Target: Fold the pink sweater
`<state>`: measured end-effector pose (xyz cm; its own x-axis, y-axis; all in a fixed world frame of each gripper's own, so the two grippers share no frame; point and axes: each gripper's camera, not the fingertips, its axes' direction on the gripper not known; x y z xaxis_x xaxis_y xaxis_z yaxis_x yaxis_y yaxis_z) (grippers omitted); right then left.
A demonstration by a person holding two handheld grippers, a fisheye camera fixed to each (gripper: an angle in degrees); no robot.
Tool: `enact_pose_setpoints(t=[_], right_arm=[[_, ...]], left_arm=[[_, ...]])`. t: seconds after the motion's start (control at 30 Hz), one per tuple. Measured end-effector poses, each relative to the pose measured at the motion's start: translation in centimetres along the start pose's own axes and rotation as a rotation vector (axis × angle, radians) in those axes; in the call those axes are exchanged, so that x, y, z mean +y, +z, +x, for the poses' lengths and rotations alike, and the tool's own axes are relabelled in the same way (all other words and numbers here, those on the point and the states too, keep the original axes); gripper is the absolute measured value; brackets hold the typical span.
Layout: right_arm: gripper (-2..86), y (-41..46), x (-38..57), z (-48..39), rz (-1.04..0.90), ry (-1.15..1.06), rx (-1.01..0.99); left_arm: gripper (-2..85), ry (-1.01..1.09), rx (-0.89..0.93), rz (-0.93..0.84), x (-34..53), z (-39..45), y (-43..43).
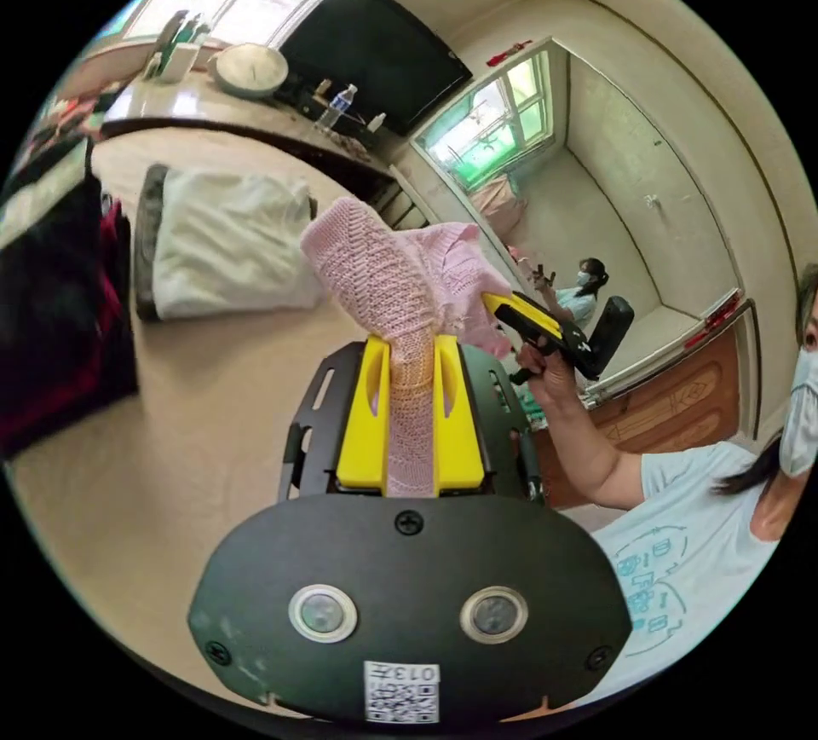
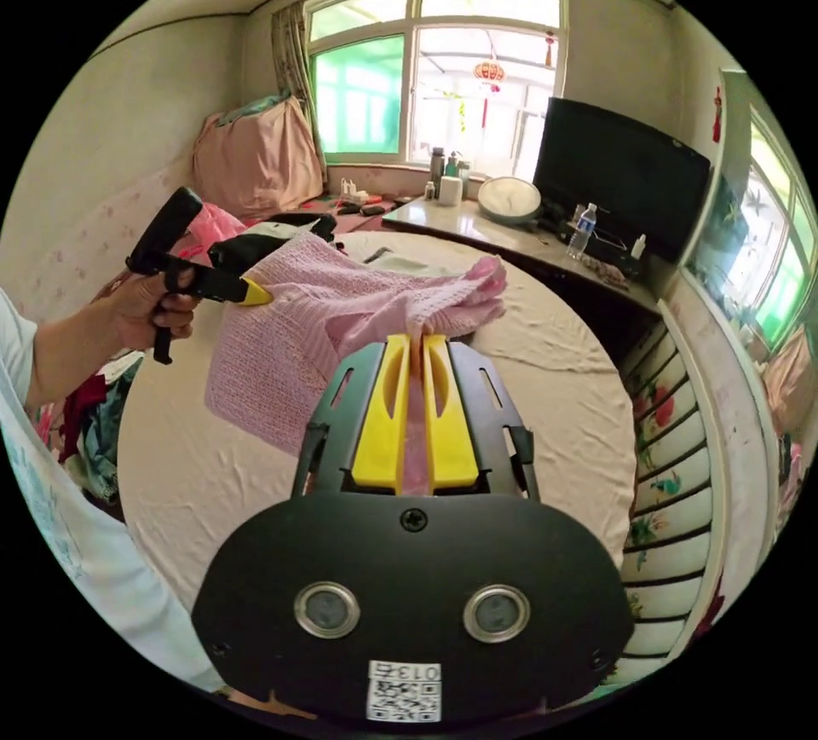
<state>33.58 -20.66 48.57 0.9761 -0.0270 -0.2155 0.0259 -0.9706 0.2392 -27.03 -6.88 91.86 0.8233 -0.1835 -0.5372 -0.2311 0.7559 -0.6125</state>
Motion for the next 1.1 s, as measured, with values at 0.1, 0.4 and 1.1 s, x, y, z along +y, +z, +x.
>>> enact_pose_setpoints(t=[0.1,0.4,1.1], right_arm=[[3.2,3.5,-5.5,0.8,0.023,-0.029,0.009],[3.3,19.8,-13.1,2.4,-0.086,0.041,-0.014],[9.9,6.6,-6.3,-3.3,0.199,0.016,0.172]], left_arm=[[8.2,0.063,-0.127,0.004,-5.4,-1.4,-1.7],[8.4,0.052,-0.498,-0.159,-11.2,-9.9,2.0],[11.0,0.130,-0.835,0.112,9.4,-1.1,-6.7]])
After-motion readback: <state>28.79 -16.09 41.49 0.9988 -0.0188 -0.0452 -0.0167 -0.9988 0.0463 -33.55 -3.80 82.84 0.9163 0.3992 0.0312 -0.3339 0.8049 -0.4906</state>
